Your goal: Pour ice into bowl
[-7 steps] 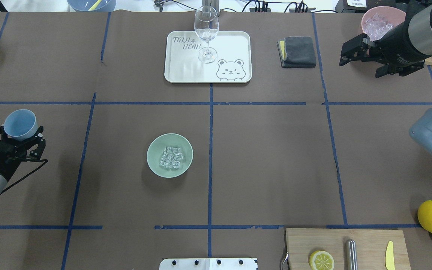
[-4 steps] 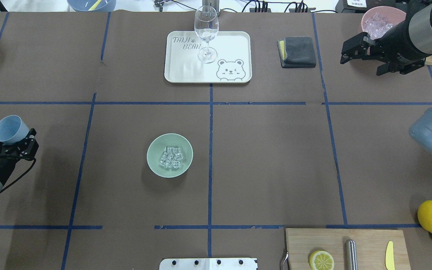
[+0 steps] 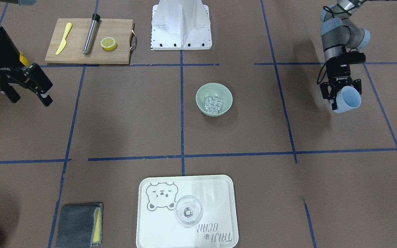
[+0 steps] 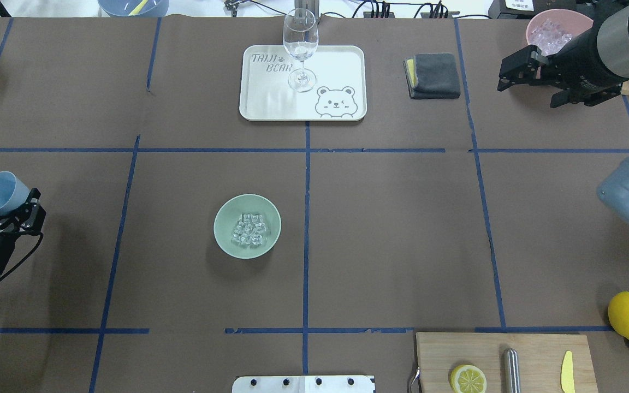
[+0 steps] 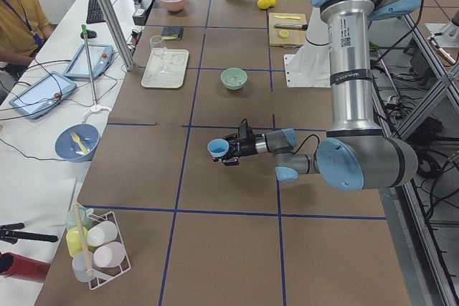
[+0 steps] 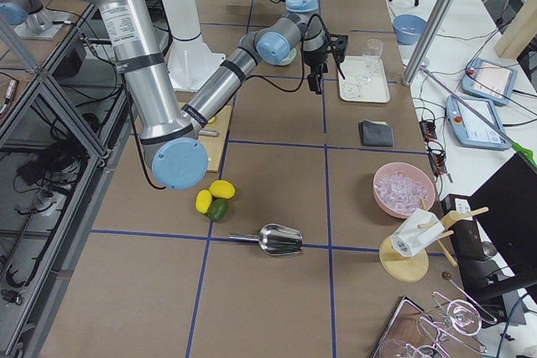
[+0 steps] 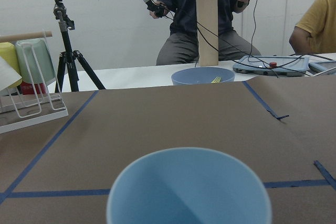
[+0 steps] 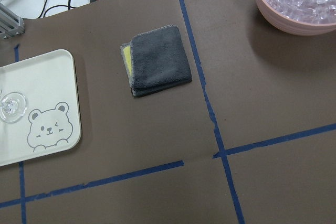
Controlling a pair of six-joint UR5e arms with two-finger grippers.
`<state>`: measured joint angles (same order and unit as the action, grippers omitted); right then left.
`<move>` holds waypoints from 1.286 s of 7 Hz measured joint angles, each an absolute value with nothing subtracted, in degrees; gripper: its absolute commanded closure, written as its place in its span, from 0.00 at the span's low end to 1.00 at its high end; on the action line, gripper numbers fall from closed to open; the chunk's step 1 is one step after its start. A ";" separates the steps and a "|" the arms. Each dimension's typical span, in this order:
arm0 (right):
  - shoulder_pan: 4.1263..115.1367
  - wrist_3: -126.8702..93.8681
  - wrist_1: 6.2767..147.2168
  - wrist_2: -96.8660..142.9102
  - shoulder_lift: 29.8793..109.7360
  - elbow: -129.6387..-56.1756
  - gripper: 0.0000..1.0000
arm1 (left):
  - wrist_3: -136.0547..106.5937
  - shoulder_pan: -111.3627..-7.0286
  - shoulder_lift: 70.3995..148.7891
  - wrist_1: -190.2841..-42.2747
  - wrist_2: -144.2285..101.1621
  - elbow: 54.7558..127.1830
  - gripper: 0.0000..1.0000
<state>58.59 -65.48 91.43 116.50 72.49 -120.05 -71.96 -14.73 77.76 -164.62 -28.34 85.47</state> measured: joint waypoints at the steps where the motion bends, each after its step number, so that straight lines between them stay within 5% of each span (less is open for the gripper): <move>1: 58.57 -65.48 91.45 116.47 72.50 -119.99 0.00 | -72.49 -13.84 78.38 -164.57 -27.46 84.51 1.00; 5: 58.54 -65.48 91.41 116.46 72.65 -119.92 0.00 | -72.48 -12.75 80.49 -164.50 -26.76 82.07 0.93; 8: 58.54 -65.48 91.42 116.45 72.75 -119.93 0.00 | -71.96 -12.67 80.31 -164.39 -26.92 82.01 0.41; 9: 58.55 -65.48 91.46 116.47 72.80 -119.98 0.00 | -71.92 -12.63 80.24 -164.40 -27.08 82.00 0.00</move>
